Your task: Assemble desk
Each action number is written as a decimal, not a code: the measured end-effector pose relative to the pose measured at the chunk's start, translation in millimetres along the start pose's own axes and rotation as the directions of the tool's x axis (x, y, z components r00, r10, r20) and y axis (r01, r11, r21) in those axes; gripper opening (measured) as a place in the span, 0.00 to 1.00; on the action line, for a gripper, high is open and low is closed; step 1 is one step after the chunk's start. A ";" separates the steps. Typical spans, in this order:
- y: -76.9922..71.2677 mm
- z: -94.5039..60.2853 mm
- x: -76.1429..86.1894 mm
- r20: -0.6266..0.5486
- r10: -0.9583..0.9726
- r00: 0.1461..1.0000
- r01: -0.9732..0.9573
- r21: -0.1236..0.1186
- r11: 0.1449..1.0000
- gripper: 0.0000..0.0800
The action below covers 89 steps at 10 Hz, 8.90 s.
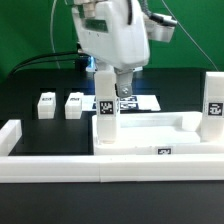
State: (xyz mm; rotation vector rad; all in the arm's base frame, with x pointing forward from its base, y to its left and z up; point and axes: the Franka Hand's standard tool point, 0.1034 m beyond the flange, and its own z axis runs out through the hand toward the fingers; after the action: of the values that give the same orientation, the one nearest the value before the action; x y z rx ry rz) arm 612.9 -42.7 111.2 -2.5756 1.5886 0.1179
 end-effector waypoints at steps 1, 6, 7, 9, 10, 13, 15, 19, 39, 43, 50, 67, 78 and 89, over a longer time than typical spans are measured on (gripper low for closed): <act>-0.7 -2.7 1.8 -0.002 -0.083 0.997 0.083 -0.009 0.997 0.81; 1.7 -4.3 7.2 -0.007 -0.597 0.802 0.596 -0.046 0.801 0.81; -0.1 -4.5 7.5 -0.015 -0.658 0.753 0.656 -0.059 0.752 0.81; 2.0 -2.6 10.0 -0.004 -0.760 0.649 0.759 -0.063 0.648 0.69; 1.7 -2.6 9.9 -0.004 -0.768 0.640 0.767 -0.063 0.639 0.52; 1.7 -2.5 9.6 -0.004 -0.766 0.642 0.765 -0.062 0.641 0.36; 2.1 -2.5 9.5 -0.004 -0.737 0.676 0.735 -0.061 0.675 0.36; 4.1 -1.8 9.3 -0.037 -0.363 0.931 0.362 -0.038 0.931 0.36; -3.1 -2.3 13.7 -0.074 -0.762 0.644 0.754 -0.111 0.648 0.81; -4.4 -0.5 10.6 -0.036 -0.924 0.380 0.914 -0.135 0.382 0.81; -3.6 -0.5 11.7 -0.031 -0.935 0.352 0.926 -0.135 0.353 0.36; -1.5 2.1 15.2 -0.106 -0.332 0.937 0.333 -0.010 0.943 0.81; -6.4 6.4 5.4 -0.017 -0.949 0.316 0.938 -0.147 0.315 0.81; -6.7 5.6 6.1 -0.017 -0.955 0.296 0.944 -0.147 0.295 0.36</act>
Offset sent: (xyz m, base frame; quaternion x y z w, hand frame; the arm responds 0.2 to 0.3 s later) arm 0.0039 -0.0107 0.0021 -0.0283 0.0144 -0.3129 0.9492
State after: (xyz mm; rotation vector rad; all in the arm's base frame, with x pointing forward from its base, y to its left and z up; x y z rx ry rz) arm 621.6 -44.4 105.3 -3.1388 -0.2541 -0.0518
